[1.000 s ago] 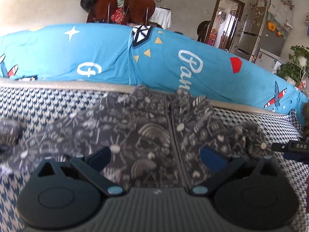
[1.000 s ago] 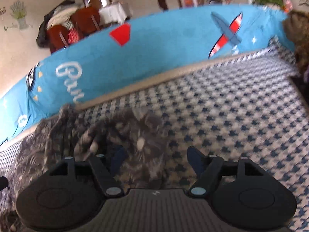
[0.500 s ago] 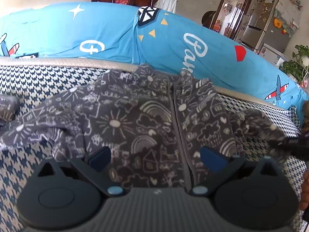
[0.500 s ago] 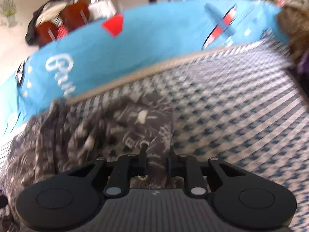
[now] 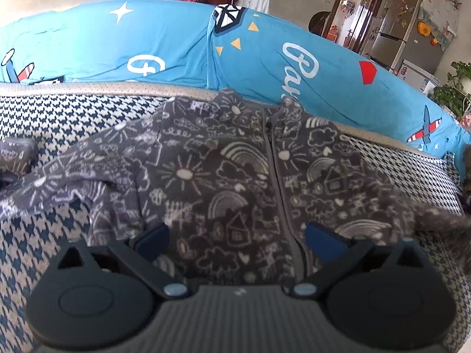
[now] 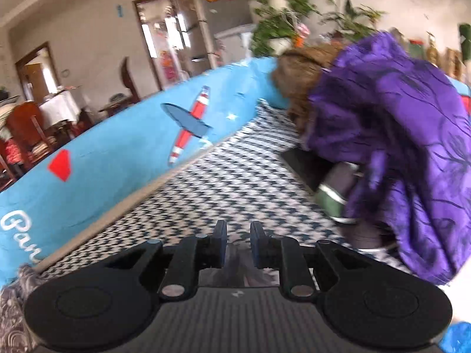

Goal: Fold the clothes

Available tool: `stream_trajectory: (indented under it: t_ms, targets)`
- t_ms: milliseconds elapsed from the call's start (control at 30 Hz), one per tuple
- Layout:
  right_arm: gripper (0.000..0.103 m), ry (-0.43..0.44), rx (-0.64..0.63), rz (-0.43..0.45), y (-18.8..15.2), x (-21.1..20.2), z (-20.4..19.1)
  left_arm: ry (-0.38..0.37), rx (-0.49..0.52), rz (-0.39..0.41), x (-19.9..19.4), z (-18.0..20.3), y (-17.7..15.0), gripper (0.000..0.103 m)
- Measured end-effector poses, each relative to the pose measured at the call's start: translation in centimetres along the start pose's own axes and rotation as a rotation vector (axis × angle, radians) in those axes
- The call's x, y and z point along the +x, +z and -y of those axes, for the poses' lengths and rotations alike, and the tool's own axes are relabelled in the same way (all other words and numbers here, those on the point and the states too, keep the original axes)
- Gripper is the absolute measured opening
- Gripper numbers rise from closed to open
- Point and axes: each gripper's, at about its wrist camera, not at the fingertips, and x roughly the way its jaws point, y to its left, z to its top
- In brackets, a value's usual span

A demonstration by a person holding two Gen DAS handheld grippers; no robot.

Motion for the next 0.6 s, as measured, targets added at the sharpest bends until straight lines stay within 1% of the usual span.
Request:
stream_trajectory:
  t_ms: [33, 100, 167, 200, 433, 600]
  targets:
    - [0.018, 0.010, 0.000, 0.016, 0.2, -0.3, 0.4, 0.004, 0.009, 0.002, -0.1, 0.1, -0.2, 0.103]
    - [0.022, 0.022, -0.046, 0.036, 0.1, -0.7, 0.2, 0.010, 0.023, 0.003, -0.3, 0.4, -0.7, 0.103]
    - [0.036, 0.056, -0.077, 0.034, 0.0, -0.8, -0.2, 0.016, 0.038, 0.001, -0.4, 0.6, -1.1, 0.103]
    - [0.037, 0.089, -0.082, 0.023, -0.1, -0.8, -0.4, 0.018, 0.047, -0.005, -0.3, 0.8, -1.3, 0.103]
    - [0.039, 0.263, -0.132, -0.080, -1.3, 0.6, -2.8, 0.037, 0.112, -0.041, 0.4, 1.9, -2.6, 0.103]
    - [0.039, 0.380, -0.158, -0.161, -2.6, 1.8, -4.9, 0.043, 0.124, -0.034, 0.4, 2.1, -2.8, 0.103]
